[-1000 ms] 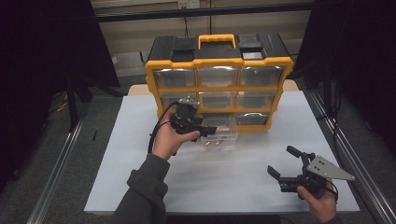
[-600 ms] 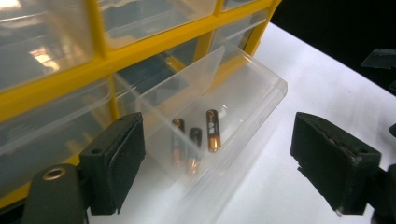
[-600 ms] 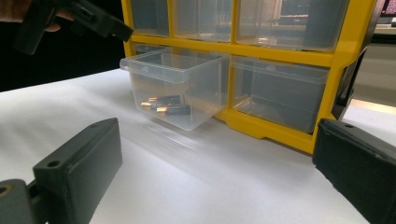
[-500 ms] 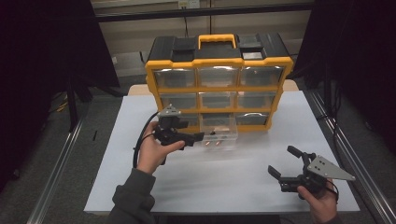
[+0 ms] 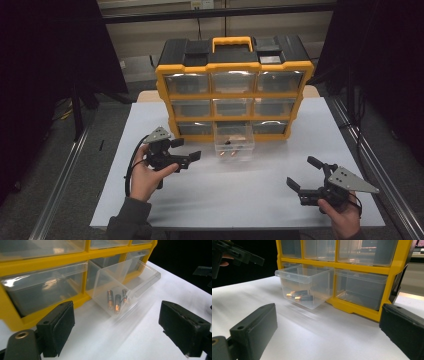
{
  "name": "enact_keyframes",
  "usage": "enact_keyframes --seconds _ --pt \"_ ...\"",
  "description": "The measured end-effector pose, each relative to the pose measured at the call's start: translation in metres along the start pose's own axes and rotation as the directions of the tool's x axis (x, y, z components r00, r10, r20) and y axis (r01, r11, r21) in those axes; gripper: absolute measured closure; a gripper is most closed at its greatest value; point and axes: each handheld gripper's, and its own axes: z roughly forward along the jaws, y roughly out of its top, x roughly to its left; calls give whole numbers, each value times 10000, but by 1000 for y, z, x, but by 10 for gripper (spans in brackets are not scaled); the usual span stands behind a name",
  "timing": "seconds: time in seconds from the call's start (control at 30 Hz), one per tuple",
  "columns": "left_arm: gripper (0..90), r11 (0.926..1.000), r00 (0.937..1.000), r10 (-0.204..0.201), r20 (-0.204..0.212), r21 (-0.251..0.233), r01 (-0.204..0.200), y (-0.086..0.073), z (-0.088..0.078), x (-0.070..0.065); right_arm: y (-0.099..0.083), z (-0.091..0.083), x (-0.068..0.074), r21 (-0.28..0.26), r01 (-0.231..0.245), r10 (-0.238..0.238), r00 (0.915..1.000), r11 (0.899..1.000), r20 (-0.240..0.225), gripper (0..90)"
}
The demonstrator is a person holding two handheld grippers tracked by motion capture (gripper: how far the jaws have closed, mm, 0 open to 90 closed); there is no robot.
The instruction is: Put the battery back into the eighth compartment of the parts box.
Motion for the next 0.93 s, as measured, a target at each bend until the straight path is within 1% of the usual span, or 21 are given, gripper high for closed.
enact_keyframes --seconds 0.07,0.2,0.27,0.3,0.37,0.4,0.47,0.5,0.53,0.6,0.63,0.67,0.73,0.77,0.8,0.83,0.87,0.93 --pt "133 10000 9999 26 -142 -12 -26 -4 -4 2 0 0 0 30 5 -5 10000 10000 -30 11" --pt "127 9998 9997 -11 -251 -179 7 -13 -12 7 0 0 1 19 41 -41 10000 10000 -13 11" --pt "122 9997 9990 49 -451 -223 -59 -18 -17 10 0 -1 0 6 13 -13 10000 10000 28 11" --pt "120 9994 9986 26 -524 -332 -43 -21 -19 11 0 -1 0 17 59 -59 10000 10000 11 11" --pt "116 9984 9990 21 -454 -560 -47 -26 -23 14 0 0 0 7 49 -49 10000 10000 18 11" --pt "113 9982 9989 38 -476 -590 -66 -29 -26 15 0 0 -1 9 65 -65 10000 10000 31 11" --pt "108 9987 9977 75 -672 -498 -109 -34 -31 16 0 -1 -1 18 51 -51 10000 10000 23 11" --pt "107 9987 9970 33 -777 -505 -72 -36 -33 17 0 -1 -1 17 44 -44 10000 10000 27 11" --pt "104 9982 9953 10 -970 -592 -67 -39 -35 17 0 -1 0 25 29 -29 10000 10000 35 11" --pt "101 9982 9965 -4 -837 -594 -46 -47 -41 20 0 -1 -1 -5 61 -61 10000 10000 20 11" --pt "95 9976 9928 9 -1198 -685 -91 -49 -43 19 0 -1 0 14 27 -27 10000 10000 19 11" --pt "93 9972 9917 7 -1288 -745 -104 -53 -46 20 0 -1 0 11 55 -55 10000 10000 26 11" --pt "80 9946 9908 -23 -1356 -1030 -118 -60 -53 22 0 0 -1 -6 51 -51 10000 10000 -8 11" --pt "71 9916 9925 -140 -1212 -1293 -18 -65 -55 23 0 0 -1 5 46 -46 10000 10000 -34 11" --pt "53 9917 9911 -20 -1334 -1277 -152 -67 -57 24 -1 0 0 58 43 -43 10000 10000 -31 11" --pt "54 9905 9904 -104 -1376 -1371 -87 -70 -58 24 -1 0 0 43 57 -57 10000 10000 -12 11" --pt "46 9915 9897 93 -1430 -1273 -277 -72 -59 25 -1 0 0 44 84 -84 10000 10000 2 11" --pt "34 9910 9888 16 -1494 -1324 -216 -77 -60 27 -1 0 0 52 42 -42 10000 10000 -14 11"
